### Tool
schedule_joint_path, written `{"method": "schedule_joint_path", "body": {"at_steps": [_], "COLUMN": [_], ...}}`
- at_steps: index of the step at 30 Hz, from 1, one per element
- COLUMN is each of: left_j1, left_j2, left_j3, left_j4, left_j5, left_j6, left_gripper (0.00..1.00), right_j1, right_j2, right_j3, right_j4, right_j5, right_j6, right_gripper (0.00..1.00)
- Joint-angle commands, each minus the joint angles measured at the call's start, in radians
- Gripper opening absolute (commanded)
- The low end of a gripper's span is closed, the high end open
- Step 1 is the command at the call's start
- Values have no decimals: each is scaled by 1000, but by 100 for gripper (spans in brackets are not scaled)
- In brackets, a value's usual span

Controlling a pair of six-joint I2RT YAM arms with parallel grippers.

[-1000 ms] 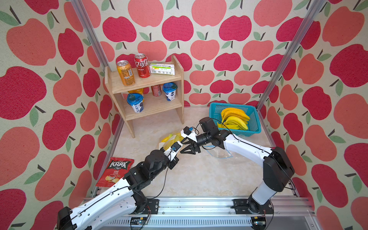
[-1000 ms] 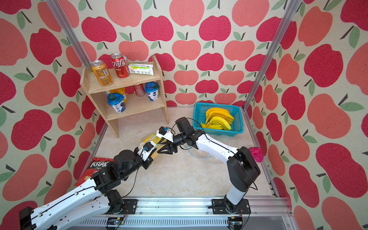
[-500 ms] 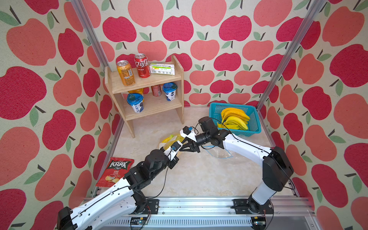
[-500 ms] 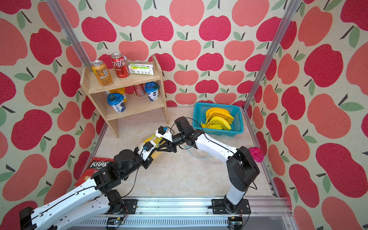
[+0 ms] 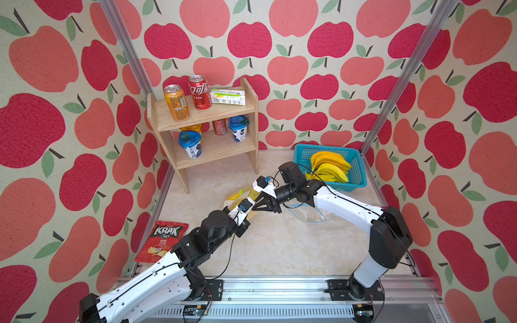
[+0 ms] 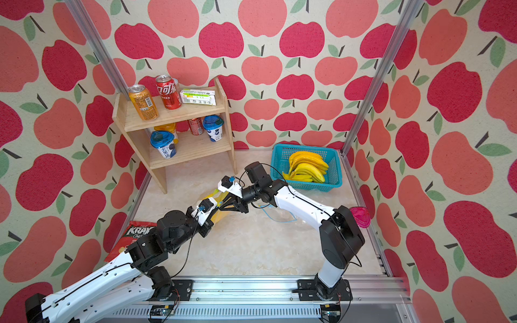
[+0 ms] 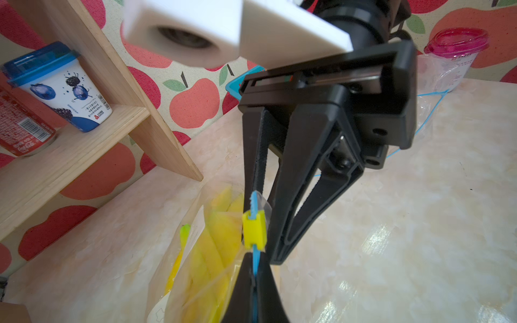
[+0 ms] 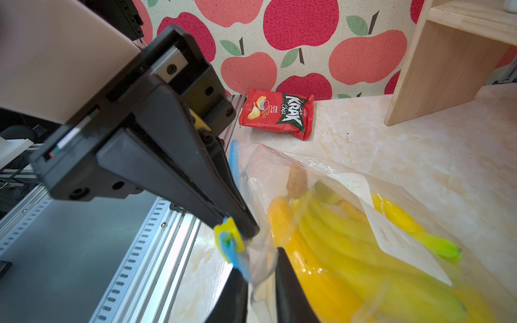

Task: Open the zip-top bag and take out the banana
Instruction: Unzip the zipper on the zipper food storage bag.

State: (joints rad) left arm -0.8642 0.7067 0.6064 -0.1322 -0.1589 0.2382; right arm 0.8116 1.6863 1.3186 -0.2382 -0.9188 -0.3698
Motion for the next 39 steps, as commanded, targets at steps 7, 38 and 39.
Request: {"method": "schedule_joint_path", "body": {"at_steps": [7, 38, 39], "left_j1": [6, -29, -29], "left_j2": [-17, 55, 57], "left_j3": [34, 33, 33], "left_j4": [0, 147, 143], "left_j5": [-2, 44, 45], "left_j6": [-1, -1, -1], "left_gripper": [22, 20, 20], "right_j1": [6, 6, 6], "right_j2": [-2, 13, 11], "right_j3": [17, 40, 40], "right_j4": [-50, -59, -58], "right_j5": [-25, 24, 24], "right_j6": [-22, 43, 45], "right_gripper": [0, 0, 0]}}
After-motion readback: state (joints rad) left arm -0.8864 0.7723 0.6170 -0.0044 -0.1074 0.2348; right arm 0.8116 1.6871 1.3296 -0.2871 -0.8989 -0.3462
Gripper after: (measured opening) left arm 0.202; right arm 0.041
